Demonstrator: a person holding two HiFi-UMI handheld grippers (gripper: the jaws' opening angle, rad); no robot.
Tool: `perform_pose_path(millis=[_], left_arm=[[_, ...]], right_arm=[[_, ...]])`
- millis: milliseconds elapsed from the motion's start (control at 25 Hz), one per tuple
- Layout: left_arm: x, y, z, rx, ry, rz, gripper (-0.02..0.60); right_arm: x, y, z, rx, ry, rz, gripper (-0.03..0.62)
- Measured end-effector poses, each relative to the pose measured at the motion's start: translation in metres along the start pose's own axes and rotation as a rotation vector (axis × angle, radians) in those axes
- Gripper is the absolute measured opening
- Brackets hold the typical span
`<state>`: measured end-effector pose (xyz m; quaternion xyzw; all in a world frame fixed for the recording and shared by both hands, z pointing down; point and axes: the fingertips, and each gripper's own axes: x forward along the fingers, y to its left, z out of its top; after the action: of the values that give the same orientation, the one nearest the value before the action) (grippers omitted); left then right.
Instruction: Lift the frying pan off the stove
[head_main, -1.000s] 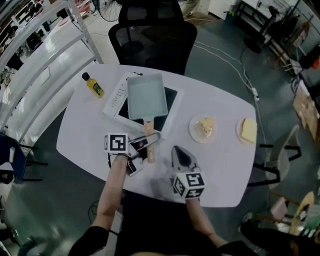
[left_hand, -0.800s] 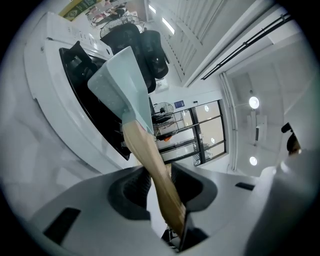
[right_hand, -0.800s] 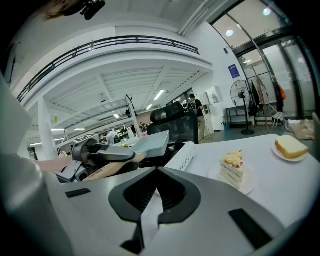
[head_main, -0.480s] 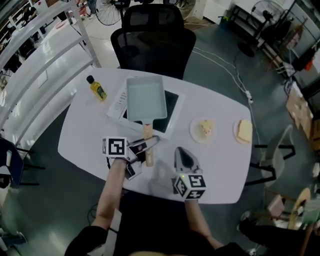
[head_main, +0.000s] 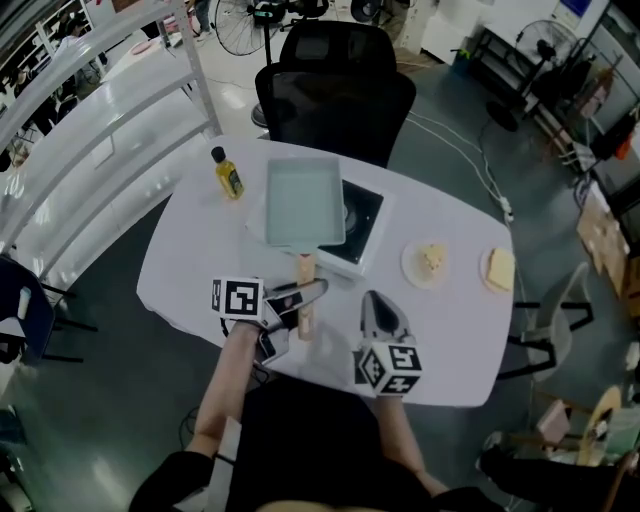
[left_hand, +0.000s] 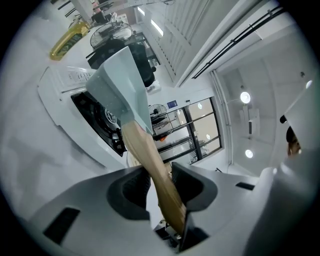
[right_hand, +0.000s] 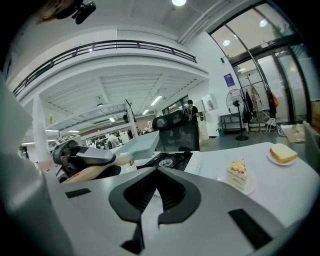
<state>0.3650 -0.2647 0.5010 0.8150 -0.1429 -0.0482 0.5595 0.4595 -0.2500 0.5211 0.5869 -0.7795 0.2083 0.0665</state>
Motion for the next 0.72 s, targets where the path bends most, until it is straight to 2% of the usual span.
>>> perform_pose_path(millis=[160, 320, 720], left_arm=[[-0.030, 0.002, -0.005, 0.014, -0.007, 0.061, 0.130], [-0.049, 0.001, -0.012, -0.004, -0.040, 0.028, 0.132], [-0.118, 0.011, -0.017, -0.023, -0.138, 0.079, 0.135]], right_arm=[[0.004, 0.021, -0.002, -0.008, 0.005, 0.019, 0.005], [0.005, 0.038, -0.006, -0.015, 0.012, 0.038, 0.005], [0.020, 0.089, -0.009, -0.061, 0.033, 0.120, 0.005]])
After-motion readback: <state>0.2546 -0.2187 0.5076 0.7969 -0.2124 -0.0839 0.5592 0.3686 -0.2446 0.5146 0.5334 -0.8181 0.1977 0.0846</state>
